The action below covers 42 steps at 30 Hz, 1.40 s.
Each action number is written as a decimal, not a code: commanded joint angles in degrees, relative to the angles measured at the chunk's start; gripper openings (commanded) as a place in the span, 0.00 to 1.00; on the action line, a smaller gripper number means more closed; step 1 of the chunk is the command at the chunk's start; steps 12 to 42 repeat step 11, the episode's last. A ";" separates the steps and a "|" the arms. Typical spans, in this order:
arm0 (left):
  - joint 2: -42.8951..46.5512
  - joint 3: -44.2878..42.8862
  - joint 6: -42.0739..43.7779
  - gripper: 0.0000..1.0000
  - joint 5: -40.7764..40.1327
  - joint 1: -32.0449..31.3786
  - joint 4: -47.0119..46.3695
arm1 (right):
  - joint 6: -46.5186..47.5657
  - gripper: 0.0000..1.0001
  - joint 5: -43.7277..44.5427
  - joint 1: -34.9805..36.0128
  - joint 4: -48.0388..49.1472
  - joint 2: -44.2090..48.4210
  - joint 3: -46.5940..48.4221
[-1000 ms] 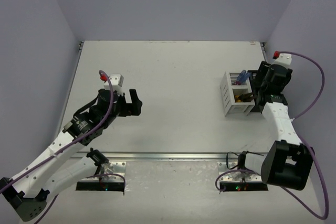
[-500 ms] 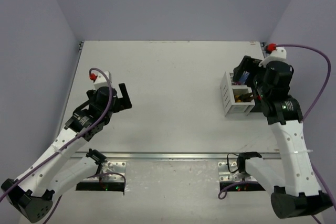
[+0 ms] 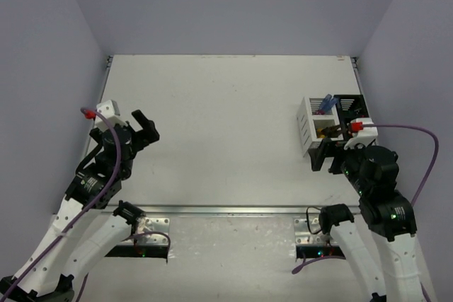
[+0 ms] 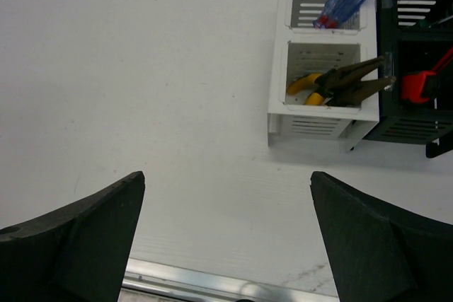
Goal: Sort the tools into containers
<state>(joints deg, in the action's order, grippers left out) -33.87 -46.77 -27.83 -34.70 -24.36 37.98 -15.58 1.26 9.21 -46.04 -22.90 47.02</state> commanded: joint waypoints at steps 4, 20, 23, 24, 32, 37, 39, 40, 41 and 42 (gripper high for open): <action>2.05 1.33 0.76 1.00 1.73 0.63 -3.70 | 1.34 0.99 -2.05 0.19 4.64 6.10 -6.92; 0.69 1.16 0.80 1.00 2.70 0.63 -3.45 | -0.76 0.99 -3.58 0.19 6.09 5.47 -7.81; 0.69 1.16 0.80 1.00 2.70 0.63 -3.45 | -0.76 0.99 -3.58 0.19 6.09 5.47 -7.81; 0.69 1.16 0.80 1.00 2.70 0.63 -3.45 | -0.76 0.99 -3.58 0.19 6.09 5.47 -7.81; 0.69 1.16 0.80 1.00 2.70 0.63 -3.45 | -0.76 0.99 -3.58 0.19 6.09 5.47 -7.81; 0.69 1.16 0.80 1.00 2.70 0.63 -3.45 | -0.76 0.99 -3.58 0.19 6.09 5.47 -7.81; 0.69 1.16 0.80 1.00 2.70 0.63 -3.45 | -0.76 0.99 -3.58 0.19 6.09 5.47 -7.81; 0.69 1.16 0.80 1.00 2.70 0.63 -3.45 | -0.76 0.99 -3.58 0.19 6.09 5.47 -7.81; 0.69 1.16 0.80 1.00 2.70 0.63 -3.45 | -0.76 0.99 -3.58 0.19 6.09 5.47 -7.81; 0.69 1.16 0.80 1.00 2.70 0.63 -3.45 | -0.76 0.99 -3.58 0.19 6.09 5.47 -7.81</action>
